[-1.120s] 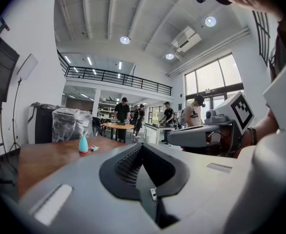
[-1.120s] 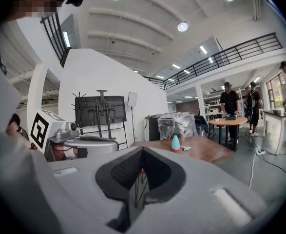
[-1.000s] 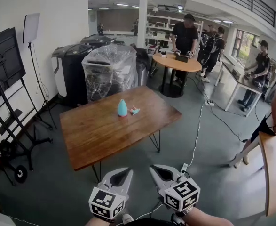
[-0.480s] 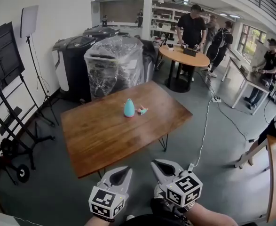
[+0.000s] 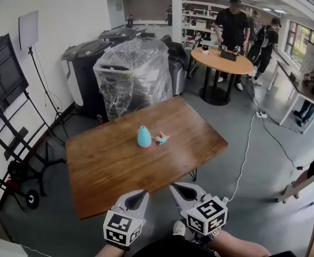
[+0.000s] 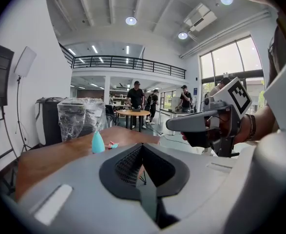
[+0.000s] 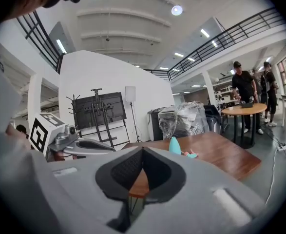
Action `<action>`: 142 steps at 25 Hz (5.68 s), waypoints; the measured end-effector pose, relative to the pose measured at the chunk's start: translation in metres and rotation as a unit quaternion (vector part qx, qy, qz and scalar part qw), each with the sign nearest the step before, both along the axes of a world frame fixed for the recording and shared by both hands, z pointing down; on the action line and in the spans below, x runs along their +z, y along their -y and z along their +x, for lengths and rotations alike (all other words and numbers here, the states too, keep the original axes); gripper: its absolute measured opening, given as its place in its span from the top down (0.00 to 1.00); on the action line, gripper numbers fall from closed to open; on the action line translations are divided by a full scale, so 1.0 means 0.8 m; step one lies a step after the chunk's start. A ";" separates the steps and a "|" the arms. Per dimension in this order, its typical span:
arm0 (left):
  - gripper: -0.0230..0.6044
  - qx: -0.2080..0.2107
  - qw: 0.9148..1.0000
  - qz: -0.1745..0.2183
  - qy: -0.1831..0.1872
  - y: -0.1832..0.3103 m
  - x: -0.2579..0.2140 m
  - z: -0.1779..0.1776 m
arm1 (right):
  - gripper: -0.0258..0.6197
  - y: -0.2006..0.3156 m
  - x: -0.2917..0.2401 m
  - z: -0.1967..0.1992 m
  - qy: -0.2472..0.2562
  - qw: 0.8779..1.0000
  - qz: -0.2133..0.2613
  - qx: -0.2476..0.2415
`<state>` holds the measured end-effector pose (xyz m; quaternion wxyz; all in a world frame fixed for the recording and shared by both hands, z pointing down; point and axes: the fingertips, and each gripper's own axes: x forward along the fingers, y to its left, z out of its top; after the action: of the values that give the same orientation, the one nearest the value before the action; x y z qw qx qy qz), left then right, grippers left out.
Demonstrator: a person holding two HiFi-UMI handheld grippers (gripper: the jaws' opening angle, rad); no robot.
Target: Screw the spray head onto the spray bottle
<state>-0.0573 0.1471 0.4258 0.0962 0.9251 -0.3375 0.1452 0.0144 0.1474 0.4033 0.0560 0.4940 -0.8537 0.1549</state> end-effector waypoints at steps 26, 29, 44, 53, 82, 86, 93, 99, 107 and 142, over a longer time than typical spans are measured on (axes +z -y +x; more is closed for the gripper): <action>0.89 0.023 0.995 -0.075 0.066 0.253 0.126 0.100 | 0.97 0.240 0.063 0.085 -0.063 0.995 -0.079 -0.010; 0.89 0.040 0.993 -0.086 0.072 0.271 0.145 0.104 | 0.97 0.255 0.071 0.080 -0.075 0.993 -0.094 -0.003; 0.87 -0.001 0.978 -0.150 0.143 0.356 0.255 0.148 | 0.97 0.307 0.109 0.124 -0.100 0.984 -0.137 -0.058; 0.84 -0.036 0.963 -0.171 0.204 0.385 0.305 0.158 | 0.97 0.323 0.127 0.149 -0.108 0.974 -0.150 -0.127; 0.92 0.041 0.982 -0.138 0.124 0.407 0.210 0.194 | 0.97 0.346 0.108 0.155 -0.205 0.967 -0.069 -0.132; 0.92 0.069 0.984 -0.145 0.081 0.400 0.167 0.202 | 0.83 0.348 0.098 0.152 -0.258 0.955 -0.031 -0.144; 0.92 0.114 0.978 -0.173 0.029 0.388 0.101 0.200 | 0.71 0.349 0.086 0.131 -0.410 0.890 0.062 -0.190; 0.92 0.154 0.967 -0.202 -0.023 0.373 0.053 0.200 | 0.64 0.358 0.074 0.103 -0.534 0.800 0.151 -0.228; 0.92 0.210 0.950 -0.224 -0.054 0.347 0.019 0.198 | 0.64 0.364 0.071 0.091 -0.619 0.712 0.208 -0.260; 0.58 0.032 0.996 -0.079 0.022 0.392 0.073 0.057 | 0.78 0.372 0.069 0.134 -0.521 0.816 0.070 -0.240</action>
<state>-0.0116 -0.1667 0.4845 0.1569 0.9215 -0.2972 0.1945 0.1213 -0.1506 0.4586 0.4928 0.2831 -0.7972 -0.2037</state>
